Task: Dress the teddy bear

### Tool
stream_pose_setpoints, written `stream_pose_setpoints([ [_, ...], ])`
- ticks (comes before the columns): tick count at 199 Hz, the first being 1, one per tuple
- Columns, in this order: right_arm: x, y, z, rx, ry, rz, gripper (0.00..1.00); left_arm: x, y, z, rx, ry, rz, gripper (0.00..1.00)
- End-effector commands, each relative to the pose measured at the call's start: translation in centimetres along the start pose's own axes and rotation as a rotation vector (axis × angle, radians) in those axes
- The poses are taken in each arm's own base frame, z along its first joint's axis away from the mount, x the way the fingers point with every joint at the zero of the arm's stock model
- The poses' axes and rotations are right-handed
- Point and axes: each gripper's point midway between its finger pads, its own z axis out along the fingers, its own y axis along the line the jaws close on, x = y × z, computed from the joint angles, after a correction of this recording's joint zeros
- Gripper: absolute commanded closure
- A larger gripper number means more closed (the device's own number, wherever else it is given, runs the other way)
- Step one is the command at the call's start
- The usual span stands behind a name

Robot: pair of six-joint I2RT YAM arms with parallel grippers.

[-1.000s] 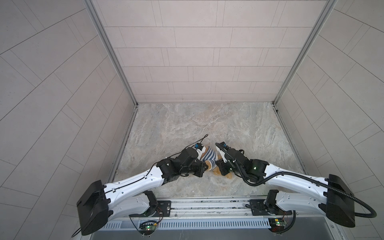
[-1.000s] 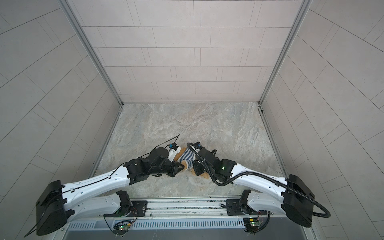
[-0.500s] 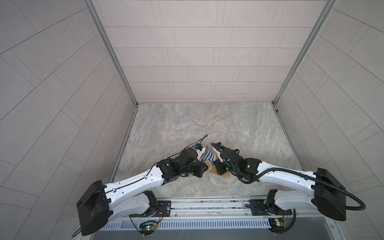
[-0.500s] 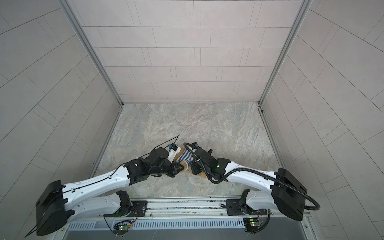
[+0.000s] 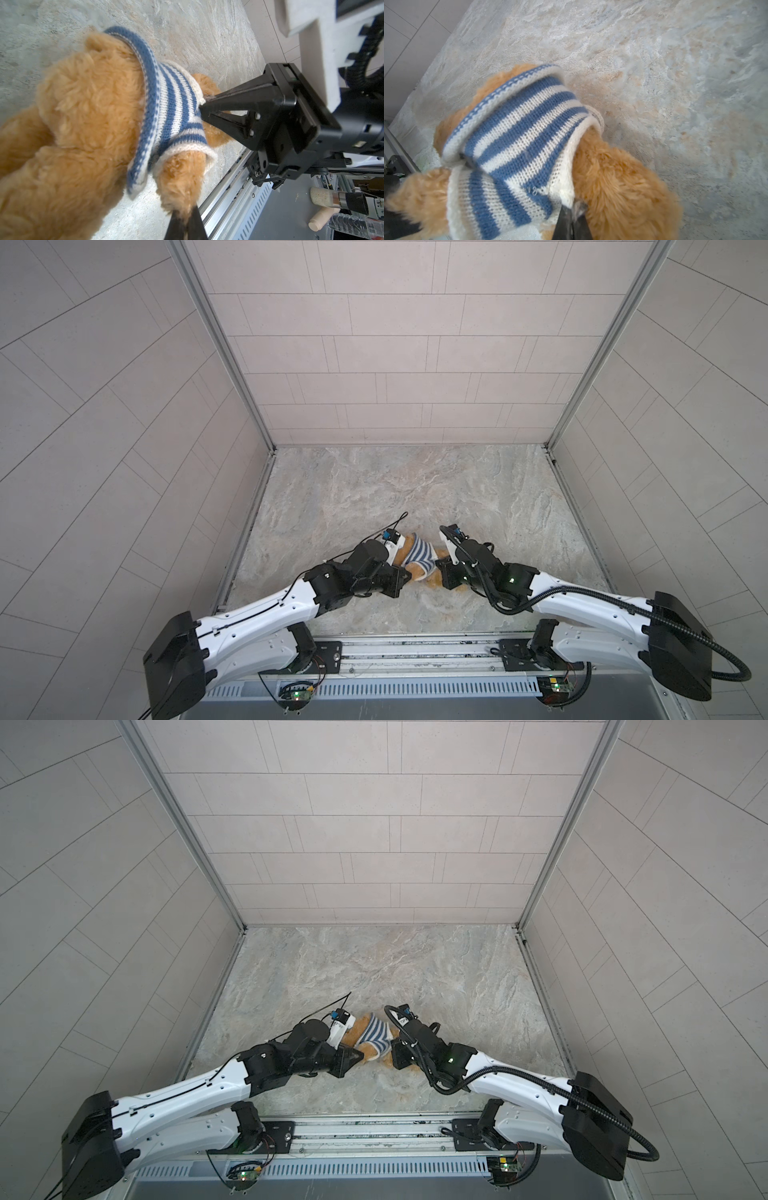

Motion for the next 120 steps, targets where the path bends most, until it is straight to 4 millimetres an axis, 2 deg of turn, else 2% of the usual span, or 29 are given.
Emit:
stream_pose_setpoints([
  [1,4.1,-8.3,-0.4,0.324,0.102,0.021,1.0,0.9,0.2,-0.8,0.002,0.014,0.002,1.0],
  [41,4.3,-9.3,-0.7,0.345,0.098,0.032,1.0,1.5,-0.3,-1.6,0.045,0.021,0.029,1.0],
  [64,4.9,-9.5,-0.4,0.355,0.131,0.027,1.0,1.3,-2.3,-2.2,0.141,0.018,0.078,1.0],
  [84,4.3,-8.0,-0.7,0.292,0.156,0.036,1.0,0.4,-3.7,-2.9,0.19,-0.004,0.099,1.0],
  [108,1.7,-5.4,-2.4,0.22,0.098,-0.01,1.0,-0.7,-3.9,-3.2,0.171,-0.035,0.094,1.0],
  [120,0.0,-3.7,-3.7,0.155,0.034,-0.041,0.91,-1.3,-3.6,-3.1,0.135,-0.039,0.077,1.0],
])
